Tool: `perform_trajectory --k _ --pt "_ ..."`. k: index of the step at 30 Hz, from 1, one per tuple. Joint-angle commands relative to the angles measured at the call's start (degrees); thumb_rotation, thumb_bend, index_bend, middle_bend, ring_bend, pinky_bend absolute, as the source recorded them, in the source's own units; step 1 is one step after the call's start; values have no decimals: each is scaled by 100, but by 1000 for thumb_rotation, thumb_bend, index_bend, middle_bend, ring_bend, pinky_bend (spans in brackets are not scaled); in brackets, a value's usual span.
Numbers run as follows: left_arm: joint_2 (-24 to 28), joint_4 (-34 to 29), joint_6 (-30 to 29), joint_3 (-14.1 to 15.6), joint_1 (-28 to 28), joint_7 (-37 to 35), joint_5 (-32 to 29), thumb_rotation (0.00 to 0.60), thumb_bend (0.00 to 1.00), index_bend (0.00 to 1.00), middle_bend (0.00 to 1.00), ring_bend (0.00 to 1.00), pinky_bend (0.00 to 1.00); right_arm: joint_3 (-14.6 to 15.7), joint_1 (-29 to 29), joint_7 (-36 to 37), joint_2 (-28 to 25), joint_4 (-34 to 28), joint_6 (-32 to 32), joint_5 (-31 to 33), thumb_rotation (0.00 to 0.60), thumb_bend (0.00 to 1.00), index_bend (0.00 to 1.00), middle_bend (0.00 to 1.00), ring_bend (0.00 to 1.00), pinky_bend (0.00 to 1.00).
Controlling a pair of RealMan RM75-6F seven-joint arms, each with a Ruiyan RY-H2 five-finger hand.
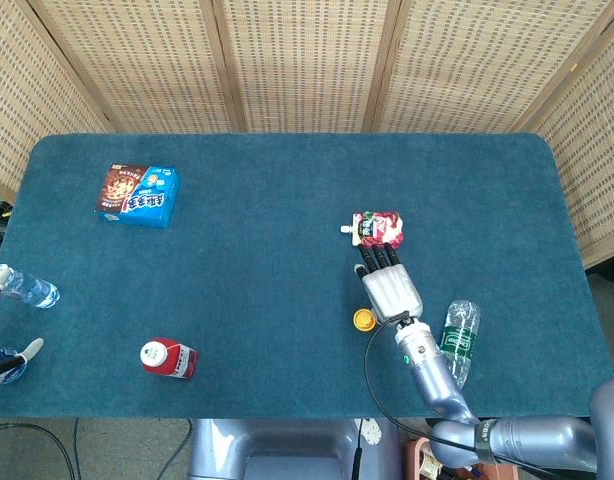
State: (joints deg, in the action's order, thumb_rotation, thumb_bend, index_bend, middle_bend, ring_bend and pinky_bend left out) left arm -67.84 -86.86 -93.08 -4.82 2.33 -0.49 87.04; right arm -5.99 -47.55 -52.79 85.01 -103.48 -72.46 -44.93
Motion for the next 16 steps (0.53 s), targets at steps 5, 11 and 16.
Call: perform_trajectory --k 5,11,16 --pt "-3 -23 7 21 -1 46 27 600 84 0 0 0 0 643 1275 2001 -978 27 -1023 -1907 600 210 110 0 0 0" --pt "-28 -28 -10 37 -5 152 59 600 85 0 0 0 0 1175 2194 3442 -1009 954 -1795 -3116 600 210 19 0 0 0" --pt "-50 -78 -56 54 -8 271 130 600 84 0 0 0 0 1266 2747 3816 -991 1228 -2307 -3550 600 208 0 0 0 0"
